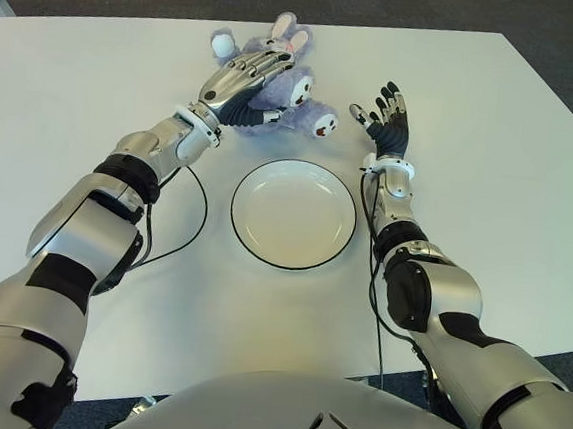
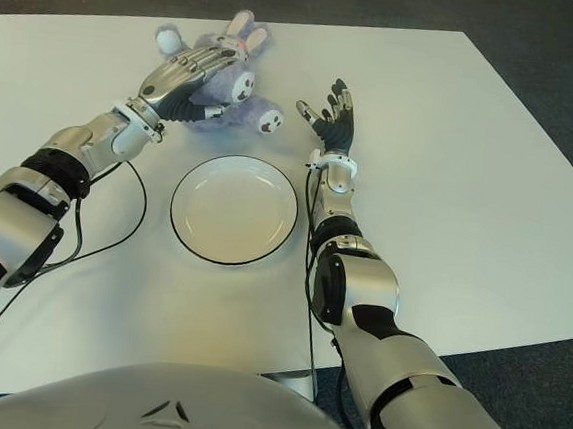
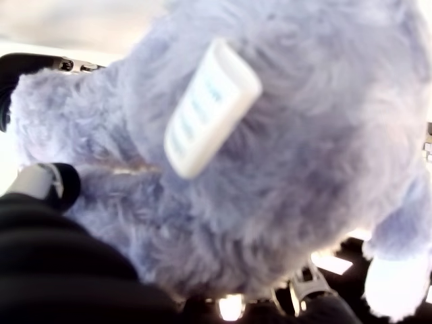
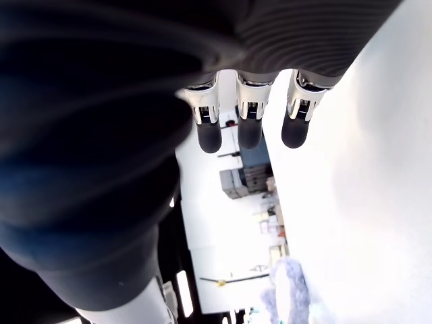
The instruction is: Put the doll into the plate.
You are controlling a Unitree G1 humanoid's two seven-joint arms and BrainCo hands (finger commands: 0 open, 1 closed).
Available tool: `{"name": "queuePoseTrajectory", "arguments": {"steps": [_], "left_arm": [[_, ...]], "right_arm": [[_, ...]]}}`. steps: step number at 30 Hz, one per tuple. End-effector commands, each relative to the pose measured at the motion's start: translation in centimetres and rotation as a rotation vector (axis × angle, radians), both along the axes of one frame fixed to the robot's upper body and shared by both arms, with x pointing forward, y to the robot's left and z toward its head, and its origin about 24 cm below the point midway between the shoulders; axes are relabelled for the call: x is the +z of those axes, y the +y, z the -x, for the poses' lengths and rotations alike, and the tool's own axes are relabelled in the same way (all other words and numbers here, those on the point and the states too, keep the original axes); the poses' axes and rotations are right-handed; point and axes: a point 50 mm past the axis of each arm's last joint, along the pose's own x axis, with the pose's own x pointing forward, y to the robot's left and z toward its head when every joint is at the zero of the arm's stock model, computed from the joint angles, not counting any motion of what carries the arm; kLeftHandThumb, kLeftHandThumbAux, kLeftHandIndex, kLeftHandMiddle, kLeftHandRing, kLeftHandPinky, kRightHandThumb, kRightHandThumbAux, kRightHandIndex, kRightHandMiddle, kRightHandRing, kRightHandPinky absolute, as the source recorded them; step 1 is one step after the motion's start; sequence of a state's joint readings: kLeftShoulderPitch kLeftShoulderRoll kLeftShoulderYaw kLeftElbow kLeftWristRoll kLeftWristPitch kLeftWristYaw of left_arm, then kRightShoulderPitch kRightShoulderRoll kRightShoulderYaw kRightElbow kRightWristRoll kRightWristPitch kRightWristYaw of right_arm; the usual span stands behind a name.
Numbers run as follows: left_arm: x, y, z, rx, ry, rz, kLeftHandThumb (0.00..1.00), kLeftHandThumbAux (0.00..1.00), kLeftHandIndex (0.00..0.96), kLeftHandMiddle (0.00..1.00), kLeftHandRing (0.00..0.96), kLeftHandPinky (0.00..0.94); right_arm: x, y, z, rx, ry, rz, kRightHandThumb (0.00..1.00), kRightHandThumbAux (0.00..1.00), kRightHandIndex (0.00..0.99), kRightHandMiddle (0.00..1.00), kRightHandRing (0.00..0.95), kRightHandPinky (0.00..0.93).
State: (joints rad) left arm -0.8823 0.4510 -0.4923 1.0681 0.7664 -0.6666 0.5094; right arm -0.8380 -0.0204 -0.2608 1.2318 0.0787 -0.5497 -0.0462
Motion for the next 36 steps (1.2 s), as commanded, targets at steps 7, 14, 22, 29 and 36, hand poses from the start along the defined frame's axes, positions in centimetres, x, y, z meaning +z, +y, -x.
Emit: {"name": "queuePoseTrajectory", "arguments": {"steps": [7,14,22,29,36], "left_arm": [[-0.4,-0.4,-0.3,0.002,0.04,-0.057,0.407,0.27,0.0,0.0,0.022,0.021],[-0.4,-0.7,-0.4,0.003,0.041,-0.063,0.426,0.275,0.0,0.0,0.01,0.035],[-0.3,-1.2,-0.6,0.003,0.032,-0.051,0.431,0.286,0.005,0.0,0.013,0.088],[0.0,-1.7,-0.9,0.01,0.032,-0.04,0.426,0.319,0.112,0.048,0.092,0.208],[0.2,-2.0,-1.2,0.024,0.041,-0.019,0.528,0.348,0.216,0.167,0.195,0.291]], "right_arm": [[-2.4,0.2,1.0,-0.005,0.092,-0.022,0.177,0.917,0.077,0.051,0.035,0.065],[-2.4,0.2,1.0,-0.006,0.093,-0.018,0.197,0.916,0.08,0.051,0.035,0.064],[-2.4,0.1,1.0,-0.005,0.089,-0.017,0.192,0.916,0.076,0.051,0.034,0.058],[-2.3,0.1,1.0,-0.004,0.087,-0.017,0.192,0.913,0.076,0.049,0.036,0.066],[-2.3,0.1,1.0,-0.004,0.087,-0.013,0.193,0.909,0.071,0.049,0.037,0.069]]}}
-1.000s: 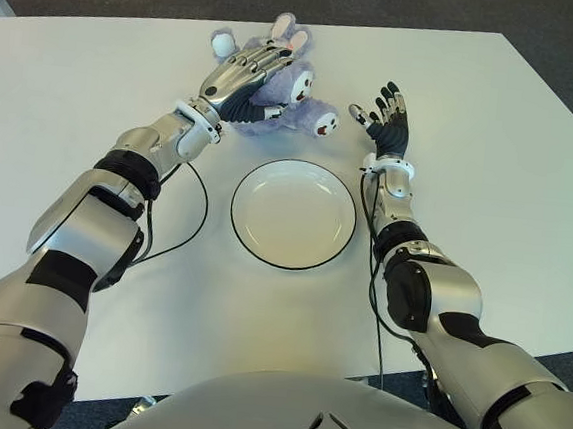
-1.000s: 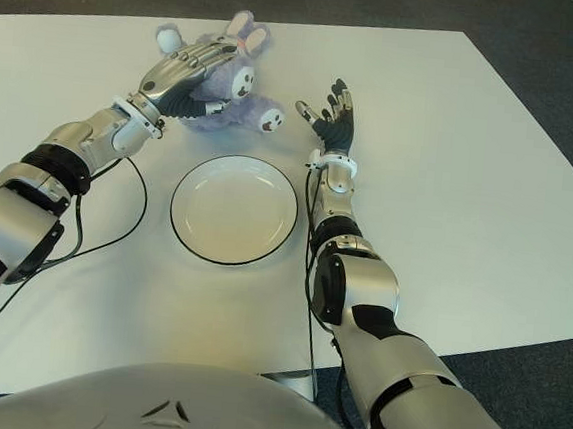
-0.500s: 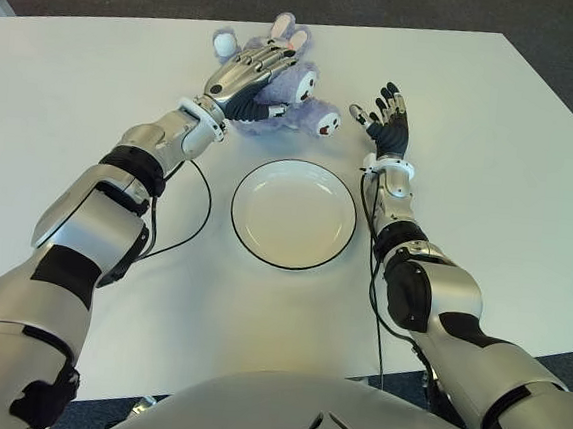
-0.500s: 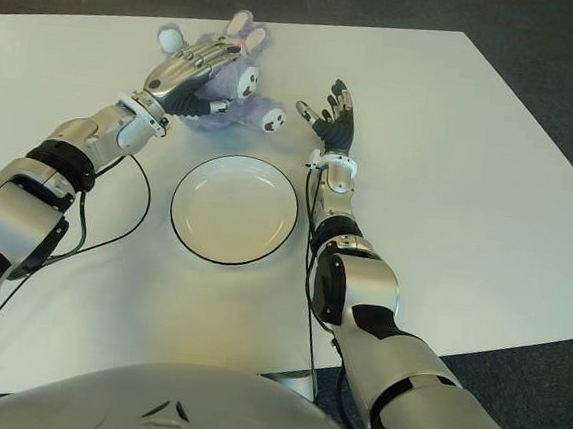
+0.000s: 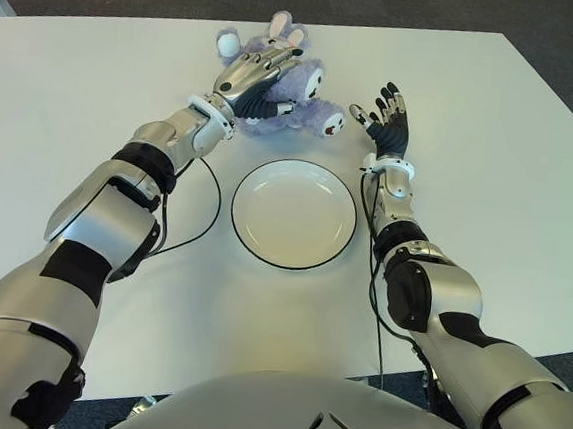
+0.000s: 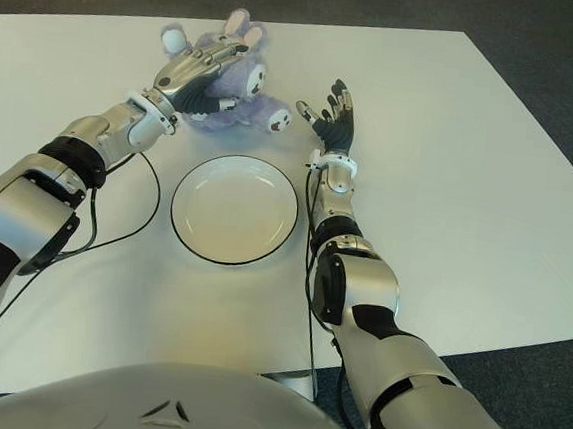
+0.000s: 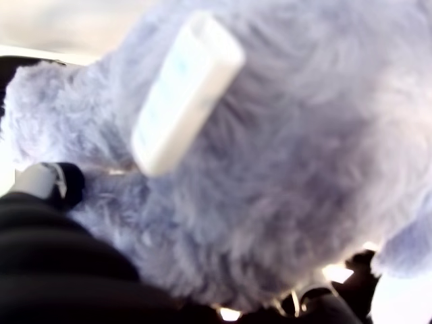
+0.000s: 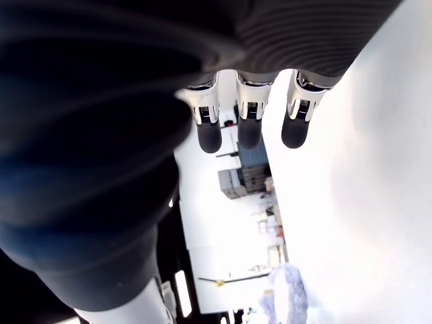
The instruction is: Put the doll into the plate.
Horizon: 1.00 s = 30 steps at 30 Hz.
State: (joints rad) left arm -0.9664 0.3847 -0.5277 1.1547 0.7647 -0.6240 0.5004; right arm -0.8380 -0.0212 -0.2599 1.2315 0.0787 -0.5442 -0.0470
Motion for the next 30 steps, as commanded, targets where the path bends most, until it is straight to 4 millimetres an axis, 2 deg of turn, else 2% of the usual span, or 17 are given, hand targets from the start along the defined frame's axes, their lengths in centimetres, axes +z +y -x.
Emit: {"name": "queuePoseTrajectory", "arguments": {"steps": [1,2,3,4,11,12,15,18,20,22,23,24,25,30], "left_arm": [[-0.4,-0.1,-0.1,0.02,0.029,0.003,0.563,0.355,0.252,0.219,0.246,0.335],[-0.4,-0.2,-0.2,0.025,0.033,0.012,0.57,0.356,0.258,0.228,0.255,0.343],[-0.4,-0.2,-0.2,0.029,0.037,0.018,0.623,0.361,0.3,0.311,0.328,0.389],[-0.4,-0.2,-0.2,0.032,0.039,0.022,0.638,0.361,0.311,0.332,0.346,0.4],[-0.1,-0.4,-0.7,0.064,0.099,0.063,0.74,0.357,0.387,0.406,0.418,0.427],[-0.1,-0.4,-0.8,0.068,0.106,0.068,0.755,0.355,0.418,0.443,0.458,0.464],[0.0,-0.4,-0.9,0.084,0.126,0.081,0.762,0.354,0.441,0.482,0.495,0.496],[-0.1,-0.4,-1.1,0.106,0.143,0.091,0.751,0.354,0.46,0.547,0.562,0.558],[-0.2,-0.3,-1.2,0.128,0.147,0.087,0.669,0.383,0.494,0.634,0.631,0.629],[-0.2,-0.3,-1.3,0.146,0.139,0.075,0.637,0.398,0.514,0.666,0.655,0.645],[-0.2,-0.3,-1.3,0.152,0.134,0.07,0.613,0.416,0.563,0.695,0.681,0.663],[-0.2,-0.3,-1.4,0.162,0.123,0.061,0.608,0.419,0.572,0.699,0.686,0.667],[-0.2,-0.3,-1.4,0.169,0.116,0.055,0.572,0.452,0.642,0.732,0.717,0.682],[-0.3,-0.1,-1.5,0.197,0.088,0.027,0.545,0.503,0.696,0.765,0.746,0.694]], "right_arm": [[-2.3,0.1,1.0,-0.004,0.082,-0.014,0.191,0.909,0.071,0.048,0.037,0.071],[-2.3,0.1,1.0,-0.004,0.082,-0.015,0.191,0.909,0.071,0.048,0.037,0.071],[-2.3,0.1,1.0,-0.004,0.083,-0.016,0.19,0.909,0.071,0.048,0.037,0.071],[-2.3,0.1,1.0,-0.004,0.083,-0.016,0.191,0.909,0.07,0.048,0.037,0.071],[-2.2,0.1,1.0,-0.005,0.081,-0.027,0.195,0.909,0.078,0.051,0.039,0.07],[-2.2,0.1,1.0,-0.005,0.081,-0.029,0.196,0.909,0.08,0.051,0.039,0.071],[-2.2,0.1,1.0,-0.005,0.079,-0.032,0.198,0.909,0.082,0.053,0.04,0.071],[-2.2,0.1,1.0,-0.007,0.078,-0.037,0.201,0.909,0.085,0.054,0.041,0.075],[-2.2,0.1,1.0,-0.008,0.076,-0.04,0.202,0.903,0.088,0.055,0.044,0.077],[-2.2,0.0,1.0,-0.009,0.075,-0.041,0.193,0.903,0.088,0.055,0.044,0.078],[-2.1,0.0,1.0,-0.009,0.074,-0.041,0.191,0.903,0.087,0.055,0.044,0.079],[-2.1,0.0,1.0,-0.009,0.073,-0.041,0.19,0.903,0.087,0.055,0.045,0.079],[-2.1,0.0,1.0,-0.009,0.073,-0.042,0.183,0.904,0.086,0.055,0.045,0.079],[-2.1,-0.1,1.0,-0.008,0.071,-0.048,0.172,0.908,0.083,0.055,0.046,0.081]]}}
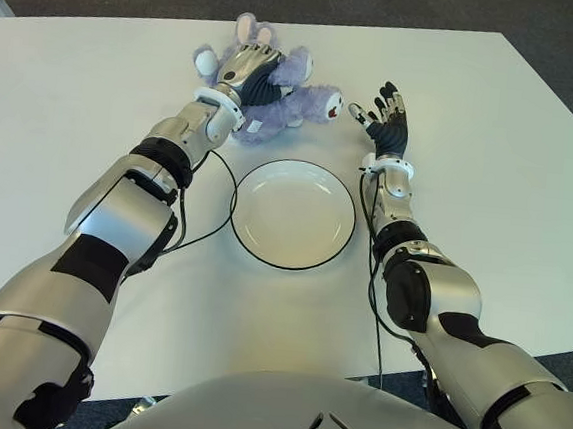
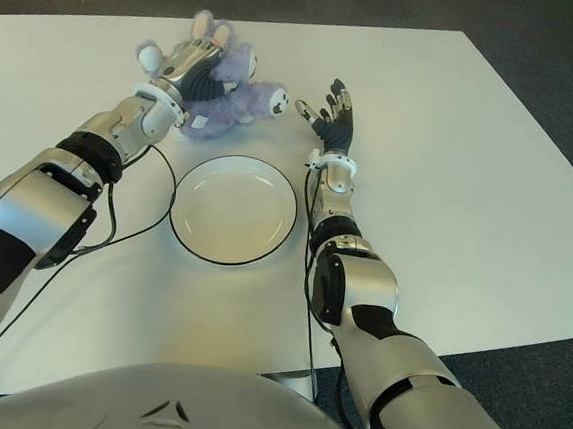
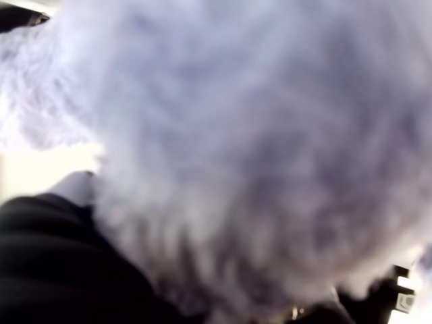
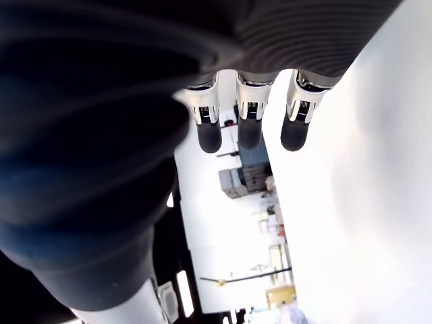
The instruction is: Put the doll into the plate.
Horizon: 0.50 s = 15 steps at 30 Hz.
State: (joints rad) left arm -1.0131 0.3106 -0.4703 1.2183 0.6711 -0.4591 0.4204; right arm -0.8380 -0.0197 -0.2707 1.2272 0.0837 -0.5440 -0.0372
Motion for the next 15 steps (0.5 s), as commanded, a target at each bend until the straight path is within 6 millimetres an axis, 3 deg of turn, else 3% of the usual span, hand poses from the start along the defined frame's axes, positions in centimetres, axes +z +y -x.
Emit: {"name": "queuePoseTrajectory", "arguments": {"steps": [1,7,15], "left_arm": [[-0.61,0.32,-0.02,0.036,-0.005,-0.062,0.546,0.545,0.71,0.781,0.762,0.709],[-0.67,0.53,0.0,0.064,-0.042,-0.072,0.613,0.625,0.743,0.819,0.814,0.799],[-0.87,0.77,0.02,0.082,-0.04,-0.064,0.76,0.656,0.751,0.832,0.827,0.811]], "right_arm": [[-2.18,-0.02,0.98,-0.008,0.074,-0.038,0.17,0.907,0.082,0.055,0.046,0.082],[-2.17,-0.09,0.99,-0.009,0.071,-0.043,0.159,0.908,0.084,0.054,0.047,0.083],[-2.19,-0.16,0.99,-0.007,0.072,-0.031,0.145,0.908,0.077,0.053,0.043,0.079]]}}
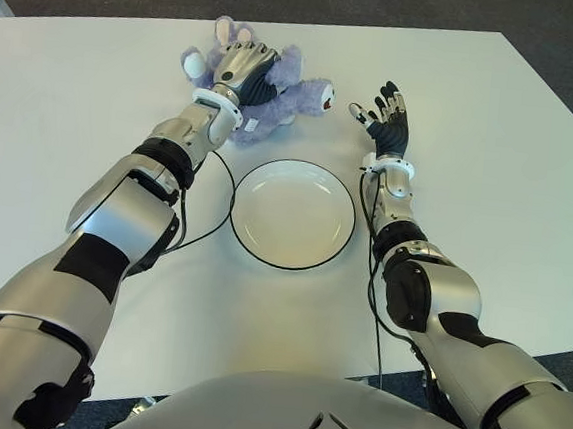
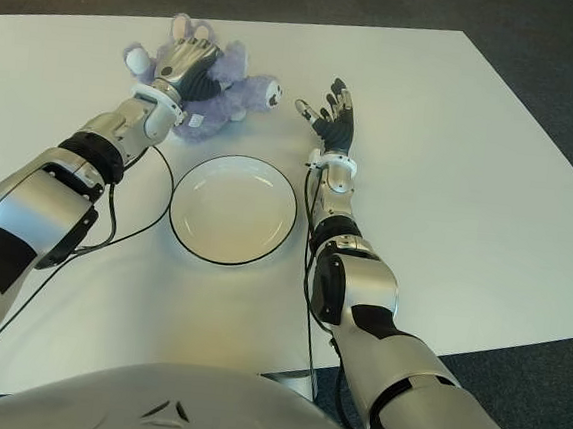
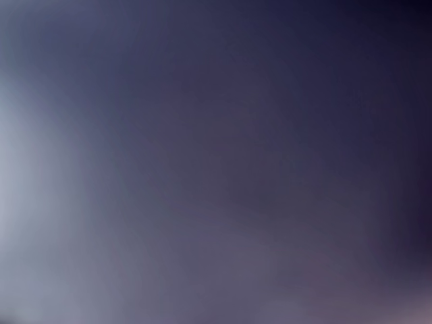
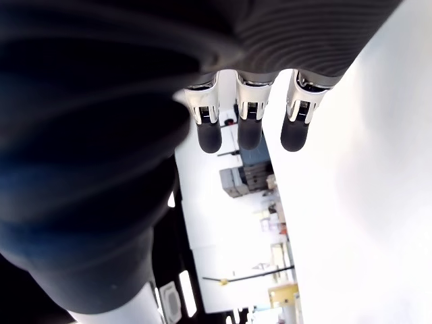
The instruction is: Put the doll into the plate.
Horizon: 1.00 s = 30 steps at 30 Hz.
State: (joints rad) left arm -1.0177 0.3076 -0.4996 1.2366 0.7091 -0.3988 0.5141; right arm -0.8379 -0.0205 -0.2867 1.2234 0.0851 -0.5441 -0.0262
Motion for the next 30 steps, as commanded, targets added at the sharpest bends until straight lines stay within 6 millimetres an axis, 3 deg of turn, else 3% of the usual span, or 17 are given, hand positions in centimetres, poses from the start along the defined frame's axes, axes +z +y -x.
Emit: {"name": "queuePoseTrajectory", "arguments": {"steps": [1,22,30], "left_arm": [[-0.68,0.43,0.08,0.022,0.024,-0.014,0.782,0.657,0.752,0.832,0.827,0.806],[-0.19,1.04,0.11,0.022,0.006,0.041,0.857,0.663,0.77,0.846,0.836,0.82],[0.15,1.35,0.09,0.029,-0.015,0.047,0.801,0.655,0.74,0.824,0.817,0.795]], "right_arm": [[-2.25,0.02,1.01,-0.004,0.077,-0.019,0.138,0.909,0.074,0.052,0.042,0.077],[-2.39,-0.03,1.04,-0.001,0.085,-0.016,0.111,0.902,0.061,0.046,0.036,0.075],[-2.41,-0.04,1.06,-0.005,0.085,-0.018,0.115,0.907,0.066,0.053,0.041,0.076]]}}
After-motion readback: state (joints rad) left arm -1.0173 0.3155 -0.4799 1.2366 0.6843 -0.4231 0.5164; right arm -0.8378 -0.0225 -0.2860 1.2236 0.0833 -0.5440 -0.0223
